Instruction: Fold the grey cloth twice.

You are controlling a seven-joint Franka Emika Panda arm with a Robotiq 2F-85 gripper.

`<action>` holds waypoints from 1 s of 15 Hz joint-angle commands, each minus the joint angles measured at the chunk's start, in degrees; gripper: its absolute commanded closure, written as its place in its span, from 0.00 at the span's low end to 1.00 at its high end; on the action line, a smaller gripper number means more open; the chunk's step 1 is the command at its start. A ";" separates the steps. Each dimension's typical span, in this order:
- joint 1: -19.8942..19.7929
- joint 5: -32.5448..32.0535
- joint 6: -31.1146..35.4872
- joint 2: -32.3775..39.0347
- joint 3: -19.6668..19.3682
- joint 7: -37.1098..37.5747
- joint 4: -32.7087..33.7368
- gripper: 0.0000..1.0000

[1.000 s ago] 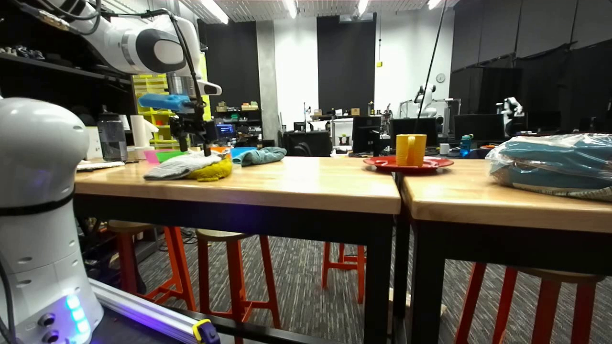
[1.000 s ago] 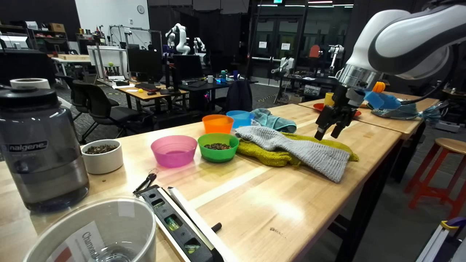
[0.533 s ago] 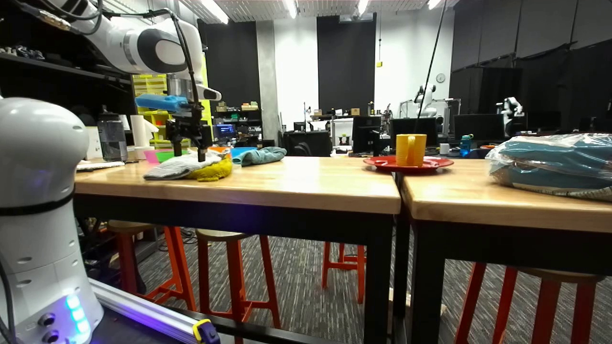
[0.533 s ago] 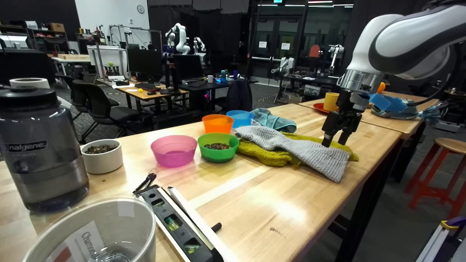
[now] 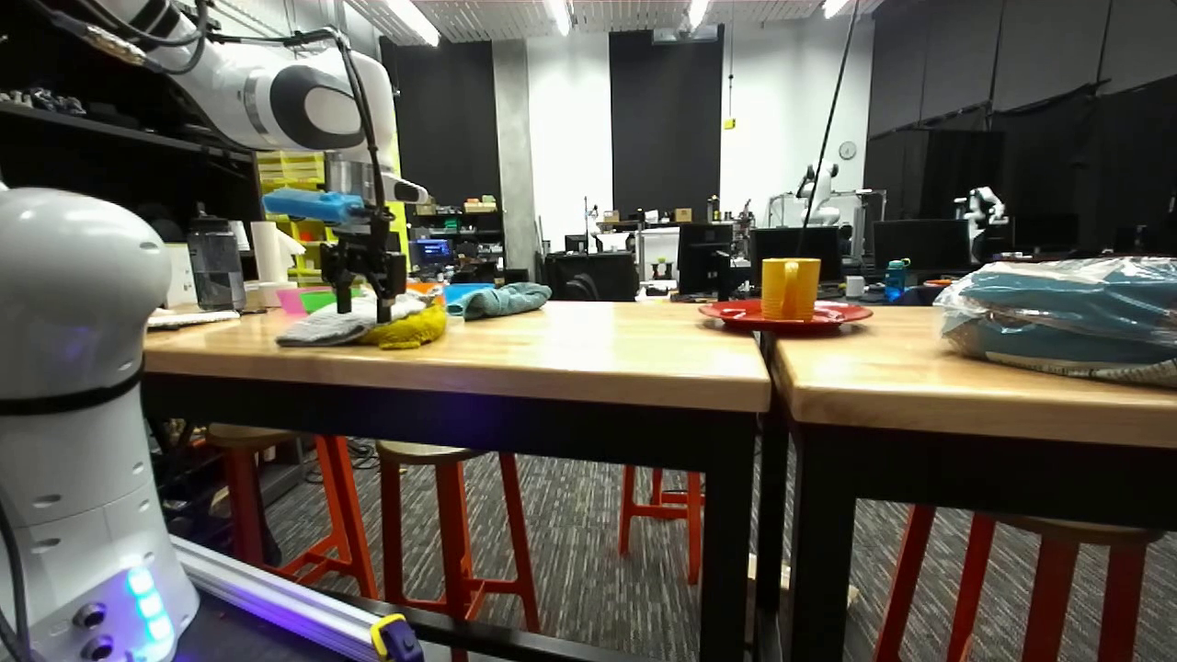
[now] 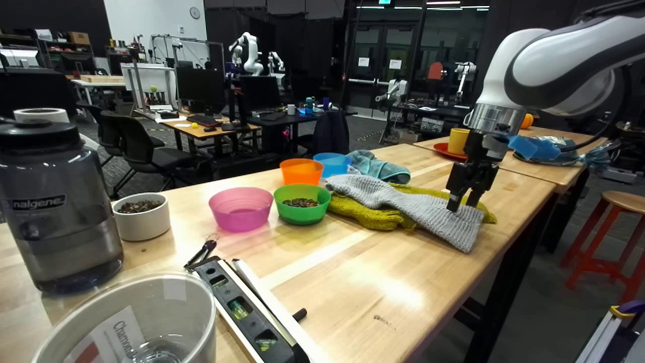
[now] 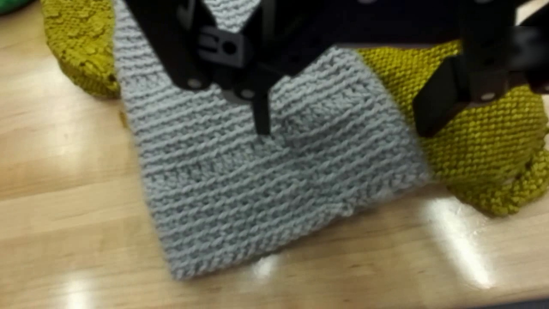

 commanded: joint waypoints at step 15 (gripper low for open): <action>-0.66 -0.16 -6.55 -0.02 -2.04 -5.42 6.01 0.99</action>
